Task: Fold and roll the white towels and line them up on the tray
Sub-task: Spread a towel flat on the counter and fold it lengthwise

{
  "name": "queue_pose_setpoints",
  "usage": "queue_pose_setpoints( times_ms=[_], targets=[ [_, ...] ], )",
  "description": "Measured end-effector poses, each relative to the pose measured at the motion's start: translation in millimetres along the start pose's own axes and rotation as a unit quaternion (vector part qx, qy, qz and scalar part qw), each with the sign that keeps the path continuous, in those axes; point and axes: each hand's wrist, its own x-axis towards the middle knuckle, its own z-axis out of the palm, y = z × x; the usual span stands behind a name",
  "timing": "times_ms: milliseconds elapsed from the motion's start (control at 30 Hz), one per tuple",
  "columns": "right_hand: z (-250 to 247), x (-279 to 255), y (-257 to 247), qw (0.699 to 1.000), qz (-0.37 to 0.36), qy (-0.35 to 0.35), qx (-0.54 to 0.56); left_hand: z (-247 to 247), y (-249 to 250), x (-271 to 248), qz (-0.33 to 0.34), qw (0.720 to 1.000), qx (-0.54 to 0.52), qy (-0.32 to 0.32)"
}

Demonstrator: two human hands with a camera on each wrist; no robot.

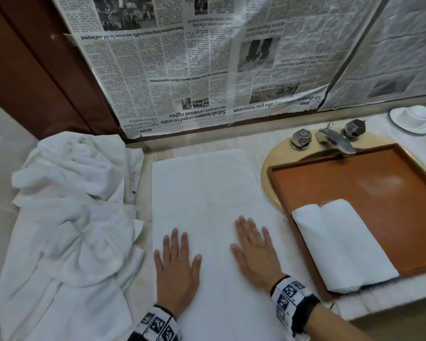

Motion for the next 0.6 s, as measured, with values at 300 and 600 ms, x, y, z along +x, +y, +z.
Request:
queue_pose_setpoints(
  times_ms=[300, 600],
  targets=[
    [-8, -18, 35, 0.997, 0.072, -0.004, 0.007, 6, 0, -16, -0.081, 0.997, 0.003, 0.01],
    [-12, -11, 44, 0.977, 0.117, 0.16, 0.084, -30, 36, 47, -0.05, 0.996, -0.075, 0.003]
  ],
)
